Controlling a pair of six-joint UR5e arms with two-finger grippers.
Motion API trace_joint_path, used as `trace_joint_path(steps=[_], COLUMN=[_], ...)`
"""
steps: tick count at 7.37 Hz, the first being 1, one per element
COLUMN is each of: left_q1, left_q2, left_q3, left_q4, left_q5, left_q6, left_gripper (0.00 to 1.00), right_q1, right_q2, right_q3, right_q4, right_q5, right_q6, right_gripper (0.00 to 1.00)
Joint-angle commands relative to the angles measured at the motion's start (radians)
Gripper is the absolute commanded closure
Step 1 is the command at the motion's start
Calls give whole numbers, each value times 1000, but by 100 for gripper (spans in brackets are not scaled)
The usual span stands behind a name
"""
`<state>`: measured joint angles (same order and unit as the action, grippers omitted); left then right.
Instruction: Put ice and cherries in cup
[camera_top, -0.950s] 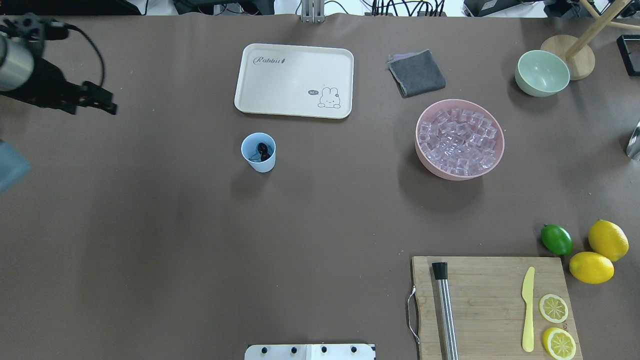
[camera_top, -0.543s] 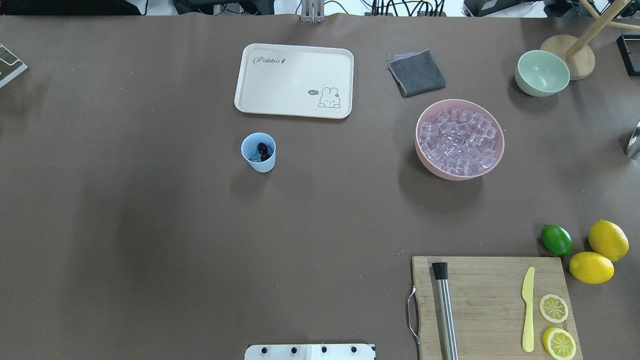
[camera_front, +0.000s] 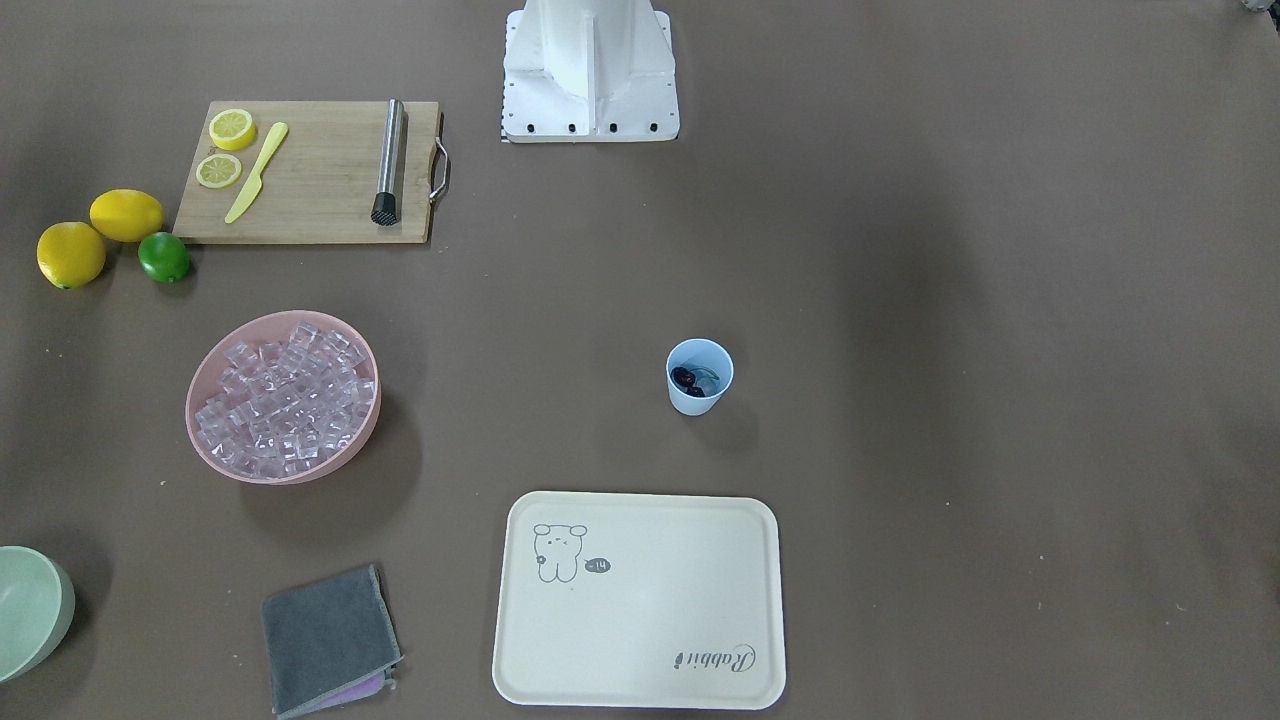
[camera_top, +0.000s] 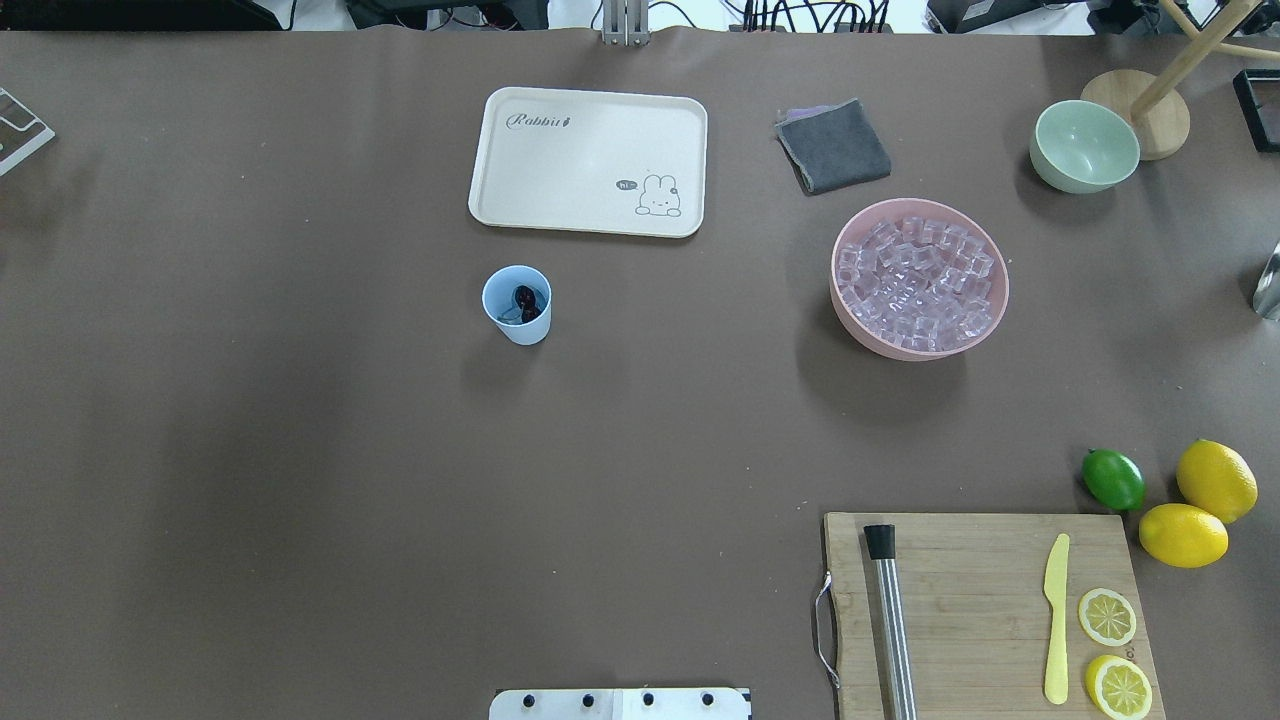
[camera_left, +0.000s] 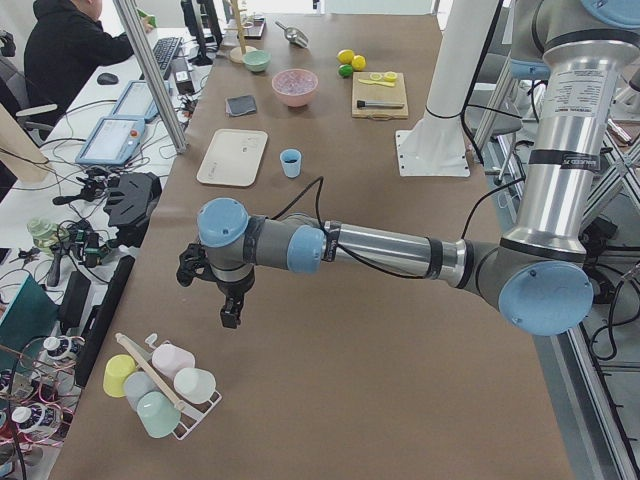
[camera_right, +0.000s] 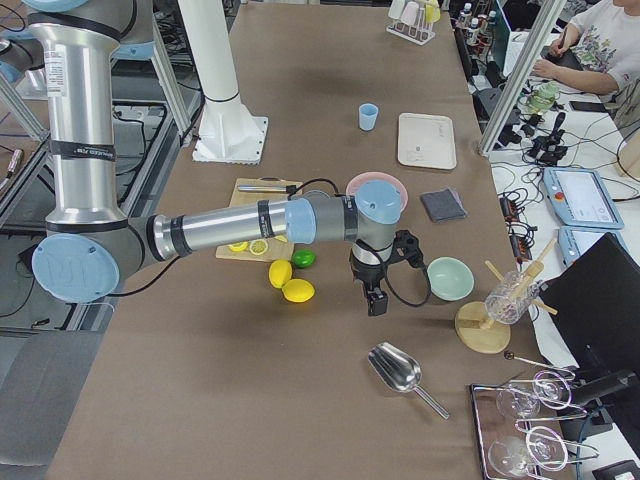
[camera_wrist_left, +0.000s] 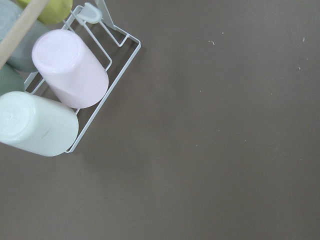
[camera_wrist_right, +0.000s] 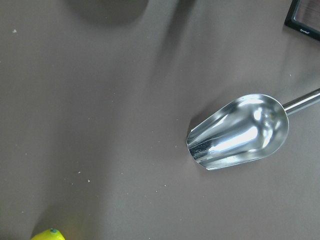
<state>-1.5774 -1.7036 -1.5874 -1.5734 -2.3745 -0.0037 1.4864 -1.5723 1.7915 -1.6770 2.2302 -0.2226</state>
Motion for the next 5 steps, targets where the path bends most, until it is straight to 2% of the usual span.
trace_joint_path(steps=[1,2,4,5], left_q1=[-15,-16,-13,-16], left_q2=[-4,-4,24,31], left_q3=[1,26,30,18], left_q4=[-10,-22,-129,-126], left_q5=[4,3,7,8], left_q6=[2,1,-1,-4], left_gripper=[2,2,2,2], right_q1=[-2,-2,-2,2], right_q2=[11,17,11,-4], right_q3=[6,-3,-6,-4], right_q4=[-1,-1,-1,-1], right_q5=[2,2,2,3], right_q6=[-4,-9,-9,-11], right_gripper=[1,1,1,1])
